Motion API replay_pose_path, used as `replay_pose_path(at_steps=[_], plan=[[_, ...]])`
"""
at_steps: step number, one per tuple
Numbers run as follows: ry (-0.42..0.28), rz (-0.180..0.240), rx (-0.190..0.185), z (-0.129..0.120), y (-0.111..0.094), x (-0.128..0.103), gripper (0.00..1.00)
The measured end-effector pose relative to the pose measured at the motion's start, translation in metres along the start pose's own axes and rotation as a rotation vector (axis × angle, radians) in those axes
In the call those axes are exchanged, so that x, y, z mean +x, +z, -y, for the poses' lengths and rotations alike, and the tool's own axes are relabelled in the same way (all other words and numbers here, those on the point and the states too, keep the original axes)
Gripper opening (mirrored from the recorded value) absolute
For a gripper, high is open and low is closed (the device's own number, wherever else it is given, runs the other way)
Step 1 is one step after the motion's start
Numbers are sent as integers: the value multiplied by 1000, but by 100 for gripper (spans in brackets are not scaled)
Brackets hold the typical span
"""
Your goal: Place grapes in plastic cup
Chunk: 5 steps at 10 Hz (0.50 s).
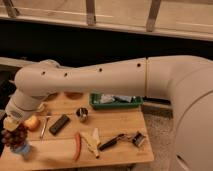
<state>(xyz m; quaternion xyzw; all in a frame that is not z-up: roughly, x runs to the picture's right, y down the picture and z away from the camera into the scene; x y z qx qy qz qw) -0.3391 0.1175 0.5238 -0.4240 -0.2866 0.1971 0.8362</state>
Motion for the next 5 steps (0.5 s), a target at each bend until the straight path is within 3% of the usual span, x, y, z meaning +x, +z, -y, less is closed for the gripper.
replay_pose_path(at_steps=[5], plan=[[-22, 11, -60, 7, 41, -16, 0]])
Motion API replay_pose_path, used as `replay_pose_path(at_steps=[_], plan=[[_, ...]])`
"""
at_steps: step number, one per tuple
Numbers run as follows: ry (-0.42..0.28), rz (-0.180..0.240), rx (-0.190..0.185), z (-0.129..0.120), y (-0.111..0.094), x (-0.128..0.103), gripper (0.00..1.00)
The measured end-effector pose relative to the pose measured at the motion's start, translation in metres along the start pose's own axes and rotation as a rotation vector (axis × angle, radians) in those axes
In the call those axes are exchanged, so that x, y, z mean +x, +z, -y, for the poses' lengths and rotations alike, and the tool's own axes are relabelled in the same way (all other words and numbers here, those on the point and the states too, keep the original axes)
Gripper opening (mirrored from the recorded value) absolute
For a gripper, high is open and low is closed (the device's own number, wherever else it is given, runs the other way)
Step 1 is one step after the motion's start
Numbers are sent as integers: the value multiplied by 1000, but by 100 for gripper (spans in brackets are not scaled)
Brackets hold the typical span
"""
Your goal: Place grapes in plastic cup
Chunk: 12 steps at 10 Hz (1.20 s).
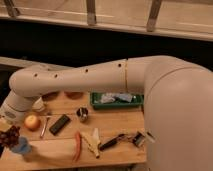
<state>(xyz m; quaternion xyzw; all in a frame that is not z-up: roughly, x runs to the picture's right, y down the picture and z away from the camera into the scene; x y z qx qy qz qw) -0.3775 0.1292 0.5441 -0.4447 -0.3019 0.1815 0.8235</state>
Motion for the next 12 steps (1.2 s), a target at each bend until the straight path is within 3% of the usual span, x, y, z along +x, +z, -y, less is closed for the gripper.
replay_pose_path(at_steps=[6, 12], plan=[[-6, 10, -90, 1, 39, -1, 0], [35, 11, -164, 15, 69, 14, 0]])
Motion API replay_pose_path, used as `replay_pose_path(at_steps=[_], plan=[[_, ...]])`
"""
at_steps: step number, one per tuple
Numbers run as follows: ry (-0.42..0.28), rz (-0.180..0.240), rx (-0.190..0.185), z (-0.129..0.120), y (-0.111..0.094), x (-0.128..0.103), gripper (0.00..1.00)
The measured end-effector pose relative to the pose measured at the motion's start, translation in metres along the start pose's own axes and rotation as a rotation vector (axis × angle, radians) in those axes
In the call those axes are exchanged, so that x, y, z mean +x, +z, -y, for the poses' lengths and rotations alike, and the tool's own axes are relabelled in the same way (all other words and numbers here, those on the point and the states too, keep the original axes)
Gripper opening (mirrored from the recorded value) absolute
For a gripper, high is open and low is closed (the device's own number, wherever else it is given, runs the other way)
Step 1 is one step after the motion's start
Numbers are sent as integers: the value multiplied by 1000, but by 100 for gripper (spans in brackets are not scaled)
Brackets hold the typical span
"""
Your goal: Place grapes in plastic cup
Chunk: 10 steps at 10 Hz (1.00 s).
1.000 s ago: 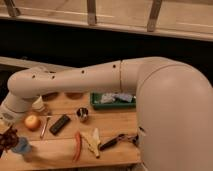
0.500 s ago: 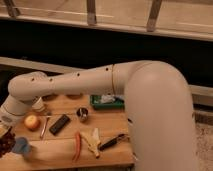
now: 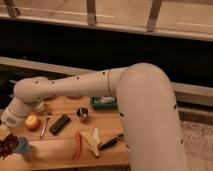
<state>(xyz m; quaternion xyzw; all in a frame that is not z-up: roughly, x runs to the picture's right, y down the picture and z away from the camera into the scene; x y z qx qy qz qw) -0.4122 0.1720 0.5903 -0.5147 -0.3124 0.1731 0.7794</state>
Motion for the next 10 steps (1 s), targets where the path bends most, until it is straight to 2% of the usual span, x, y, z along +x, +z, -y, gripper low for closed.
replay_pose_path(at_steps=[3, 10], plan=[[36, -3, -32, 17, 12, 11, 3], [107, 12, -30, 44, 17, 29, 72]])
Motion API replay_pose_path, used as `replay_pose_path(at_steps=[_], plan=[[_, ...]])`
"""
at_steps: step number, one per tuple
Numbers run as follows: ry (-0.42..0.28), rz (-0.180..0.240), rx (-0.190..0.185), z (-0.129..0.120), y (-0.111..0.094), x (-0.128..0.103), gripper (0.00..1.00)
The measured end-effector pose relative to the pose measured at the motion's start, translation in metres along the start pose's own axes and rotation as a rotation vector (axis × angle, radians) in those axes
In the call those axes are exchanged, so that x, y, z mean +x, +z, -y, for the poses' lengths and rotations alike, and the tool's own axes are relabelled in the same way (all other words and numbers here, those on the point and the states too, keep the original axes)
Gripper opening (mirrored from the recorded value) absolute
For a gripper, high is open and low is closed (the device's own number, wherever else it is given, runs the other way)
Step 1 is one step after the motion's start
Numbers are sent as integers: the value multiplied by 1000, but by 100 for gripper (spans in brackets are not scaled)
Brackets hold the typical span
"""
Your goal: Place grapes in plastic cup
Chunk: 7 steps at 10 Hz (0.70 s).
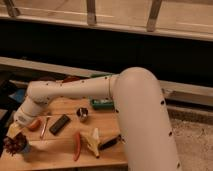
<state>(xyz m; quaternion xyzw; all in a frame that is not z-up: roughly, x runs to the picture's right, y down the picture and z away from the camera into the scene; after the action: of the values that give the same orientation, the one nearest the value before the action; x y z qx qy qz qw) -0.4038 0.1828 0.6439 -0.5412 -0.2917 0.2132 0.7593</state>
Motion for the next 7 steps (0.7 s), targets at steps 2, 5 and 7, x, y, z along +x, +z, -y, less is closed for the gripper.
replay_pose_path(at_steps=[2, 5, 7], plan=[[12, 2, 3, 4, 4, 1, 80], [30, 12, 15, 12, 4, 3, 80], [32, 18, 31, 13, 1, 3, 80]])
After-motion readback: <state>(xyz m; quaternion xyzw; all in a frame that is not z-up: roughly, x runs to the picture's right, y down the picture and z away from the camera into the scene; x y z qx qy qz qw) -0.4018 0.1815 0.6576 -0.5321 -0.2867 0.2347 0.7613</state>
